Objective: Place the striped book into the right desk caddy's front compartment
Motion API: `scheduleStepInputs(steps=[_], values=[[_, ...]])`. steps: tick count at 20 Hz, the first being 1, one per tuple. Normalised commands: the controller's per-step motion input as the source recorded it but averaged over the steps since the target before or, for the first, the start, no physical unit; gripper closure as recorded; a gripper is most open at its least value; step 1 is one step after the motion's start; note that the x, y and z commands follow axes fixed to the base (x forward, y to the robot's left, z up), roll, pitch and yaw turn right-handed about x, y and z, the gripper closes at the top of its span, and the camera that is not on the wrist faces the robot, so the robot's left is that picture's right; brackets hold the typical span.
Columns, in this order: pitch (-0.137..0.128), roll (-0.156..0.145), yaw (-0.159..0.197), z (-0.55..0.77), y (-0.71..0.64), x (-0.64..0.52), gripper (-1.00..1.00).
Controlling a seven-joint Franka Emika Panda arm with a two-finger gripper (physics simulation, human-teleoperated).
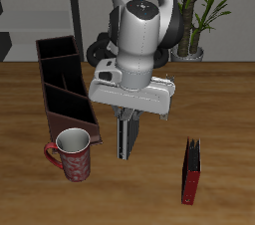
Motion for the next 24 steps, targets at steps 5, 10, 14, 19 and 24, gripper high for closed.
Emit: scheduleStepInputs(steps=[5, 10, 14, 19, 24], values=[[-0.072, 0.002, 0.073, 0.47, -0.12, -0.44, 1.00], [-0.076, -0.006, 0.099, 0.47, -0.12, -0.61, 1.00], [-0.044, 0.010, 0.098, 0.30, -0.06, -0.58, 1.00], [-0.034, 0.004, 0.066, 0.24, -0.04, -0.53, 1.00], [-0.018, 0.002, 0.050, 0.08, -0.01, -0.37, 1.00]])
